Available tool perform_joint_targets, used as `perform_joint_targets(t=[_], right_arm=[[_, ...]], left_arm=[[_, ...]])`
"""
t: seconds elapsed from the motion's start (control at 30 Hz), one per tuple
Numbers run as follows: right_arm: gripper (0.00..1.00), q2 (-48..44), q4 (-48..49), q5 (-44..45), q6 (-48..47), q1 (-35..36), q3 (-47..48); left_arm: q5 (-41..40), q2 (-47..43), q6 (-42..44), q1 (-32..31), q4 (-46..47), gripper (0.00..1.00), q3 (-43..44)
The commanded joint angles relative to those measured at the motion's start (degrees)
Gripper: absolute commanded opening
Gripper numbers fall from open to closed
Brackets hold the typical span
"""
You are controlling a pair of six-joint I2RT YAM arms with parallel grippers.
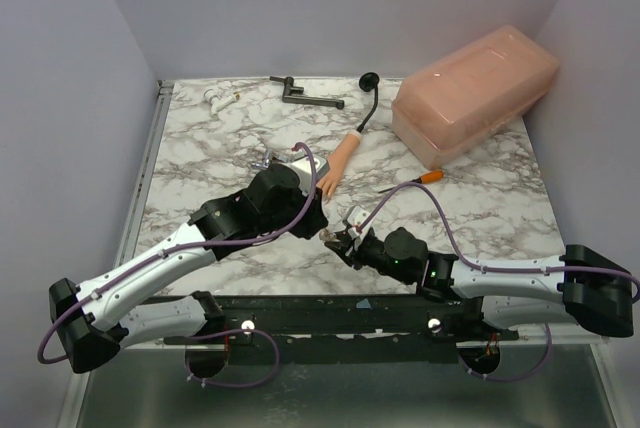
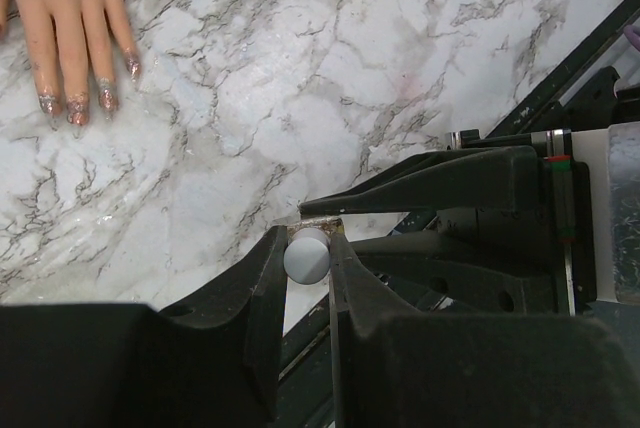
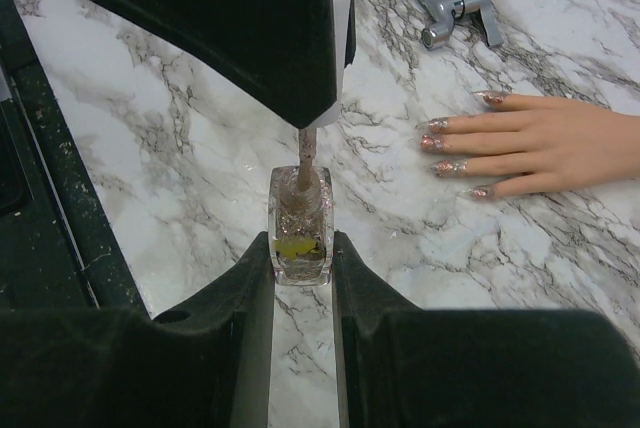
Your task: Paint the nails
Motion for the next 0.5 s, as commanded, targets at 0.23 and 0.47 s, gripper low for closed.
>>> perform_joint_targets(t=[0.23, 0.47], right_arm=[[0.01, 0.16, 0.94, 0.81, 0.22, -0.09, 1.17], [0.01, 0.41, 0.77, 0.82, 0.22, -0.17, 1.36]], left_arm=[[-1.45, 0.52, -0.45, -1.26, 1.81, 0.0, -0.97], [-3.97, 1.32, -0.28, -2.3, 1.74, 0.0, -1.14]])
